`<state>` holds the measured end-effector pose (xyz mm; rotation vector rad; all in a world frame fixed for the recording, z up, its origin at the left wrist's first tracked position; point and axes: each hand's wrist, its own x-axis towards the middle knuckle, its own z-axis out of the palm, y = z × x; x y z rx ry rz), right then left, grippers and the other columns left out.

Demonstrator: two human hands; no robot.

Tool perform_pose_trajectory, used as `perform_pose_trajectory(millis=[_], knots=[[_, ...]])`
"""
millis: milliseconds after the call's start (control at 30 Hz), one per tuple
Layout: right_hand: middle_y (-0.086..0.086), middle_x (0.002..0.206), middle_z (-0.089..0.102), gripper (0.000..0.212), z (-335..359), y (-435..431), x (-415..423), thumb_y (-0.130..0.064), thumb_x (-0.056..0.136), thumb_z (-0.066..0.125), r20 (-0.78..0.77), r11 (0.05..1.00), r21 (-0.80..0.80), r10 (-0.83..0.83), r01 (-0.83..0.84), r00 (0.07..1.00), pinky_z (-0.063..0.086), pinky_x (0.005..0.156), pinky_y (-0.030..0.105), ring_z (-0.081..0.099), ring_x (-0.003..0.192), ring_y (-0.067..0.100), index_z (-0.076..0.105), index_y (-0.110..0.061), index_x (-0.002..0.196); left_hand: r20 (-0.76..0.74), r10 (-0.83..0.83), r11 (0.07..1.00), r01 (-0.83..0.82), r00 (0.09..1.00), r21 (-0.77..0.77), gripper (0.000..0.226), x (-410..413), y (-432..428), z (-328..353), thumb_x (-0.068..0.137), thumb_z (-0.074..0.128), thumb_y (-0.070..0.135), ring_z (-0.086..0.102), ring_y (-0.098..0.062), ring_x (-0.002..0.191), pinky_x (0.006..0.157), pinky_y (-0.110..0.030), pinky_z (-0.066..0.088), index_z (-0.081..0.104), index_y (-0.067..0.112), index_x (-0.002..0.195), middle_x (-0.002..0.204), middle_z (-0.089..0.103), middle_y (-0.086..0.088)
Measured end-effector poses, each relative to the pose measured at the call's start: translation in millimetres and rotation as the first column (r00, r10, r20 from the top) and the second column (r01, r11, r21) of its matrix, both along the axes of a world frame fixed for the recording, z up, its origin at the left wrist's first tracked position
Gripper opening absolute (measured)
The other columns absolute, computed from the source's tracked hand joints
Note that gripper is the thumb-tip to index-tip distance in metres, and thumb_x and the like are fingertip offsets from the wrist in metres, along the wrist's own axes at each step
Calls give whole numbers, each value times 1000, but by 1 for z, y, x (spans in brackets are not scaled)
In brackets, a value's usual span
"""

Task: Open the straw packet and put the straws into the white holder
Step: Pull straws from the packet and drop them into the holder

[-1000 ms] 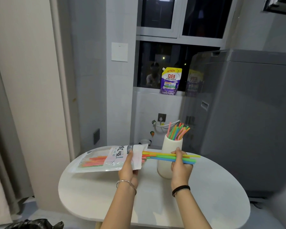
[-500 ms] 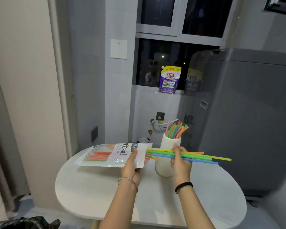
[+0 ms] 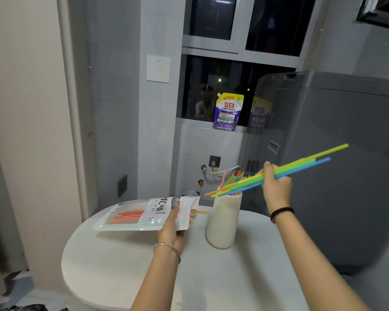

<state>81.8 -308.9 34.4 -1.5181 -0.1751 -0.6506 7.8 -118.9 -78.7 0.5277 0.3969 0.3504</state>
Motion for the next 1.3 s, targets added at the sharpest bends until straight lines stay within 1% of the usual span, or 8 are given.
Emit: perform_pose_trajectory(millis=[200, 433, 667, 867, 967, 1067, 1167, 1300], knots=[[14, 57, 52, 43, 30, -2, 21, -23, 94, 49, 98, 977, -211, -12, 33, 995, 38, 40, 7, 52, 47, 8, 57, 11, 69, -26, 19, 1000, -20, 999, -12, 48, 6, -2, -4, 94, 57, 15, 63, -19, 71, 47, -17, 55, 50, -3, 137, 128, 58, -23], [16, 56, 50, 46, 56, 1, 35, -27, 93, 47, 165, 918, -372, -79, 137, 983, 41, 55, 28, 50, 54, 26, 56, 9, 65, -27, 36, 999, -36, 999, -30, 47, 5, -1, -2, 92, 60, 13, 65, -18, 66, 45, -19, 54, 52, -1, 136, 121, 61, -19], [1, 49, 45, 44, 54, 20, 44, -32, 92, 47, 96, 757, -652, 17, 50, 995, 33, 45, 24, 47, 45, 17, 46, -12, 53, -22, 53, 998, -54, 998, -40, 48, 4, -4, 0, 92, 61, 13, 70, -17, 65, 44, -19, 54, 51, 1, 137, 127, 61, -19], [2, 59, 51, 35, 39, 36, 57, -38, 90, 53, -73, 607, -792, 1, -59, 997, 49, 55, 30, 57, 59, 22, 53, -12, 67, -38, 43, 999, -44, 998, -24, 50, 5, -5, -1, 93, 59, 14, 57, -29, 103, 52, -20, 57, 48, -2, 139, 141, 51, -26], [3, 73, 58, 32, 29, 37, 62, -44, 84, 61, -192, 538, -831, -35, -143, 981, 54, 64, 33, 63, 72, 22, 55, -12, 83, -29, 52, 998, -53, 998, -25, 49, 5, -3, -1, 92, 60, 14, 61, -28, 96, 52, -20, 58, 49, 0, 138, 139, 54, -23], [4, 80, 62, 34, 23, 34, 64, -46, 78, 68, -250, 581, -795, -53, -174, 967, 54, 62, 30, 64, 74, 20, 53, -16, 83, -28, 53, 998, -54, 998, -26, 49, 5, -1, -1, 91, 62, 14, 63, -27, 93, 52, -21, 58, 51, 1, 137, 137, 56, -22], [3, 93, 61, 32, 22, 33, 65, -42, 75, 73, -171, 680, -721, 7, -130, 985, 55, 78, 39, 63, 89, 25, 61, -17, 90, -21, 63, 997, -63, 998, -33, 48, 4, -1, 0, 91, 62, 13, 63, -22, 80, 49, -20, 57, 51, 2, 137, 136, 57, -21], [2, 113, 56, 56, 22, 31, 60, -28, 76, 74, 4, 790, -610, 82, -63, 997, 50, 91, 43, 55, 105, 22, 48, -23, 125, -34, 57, 998, -58, 998, -33, 48, 4, -2, 0, 91, 61, 12, 59, -28, 100, 50, -21, 58, 51, 2, 137, 138, 56, -20]])
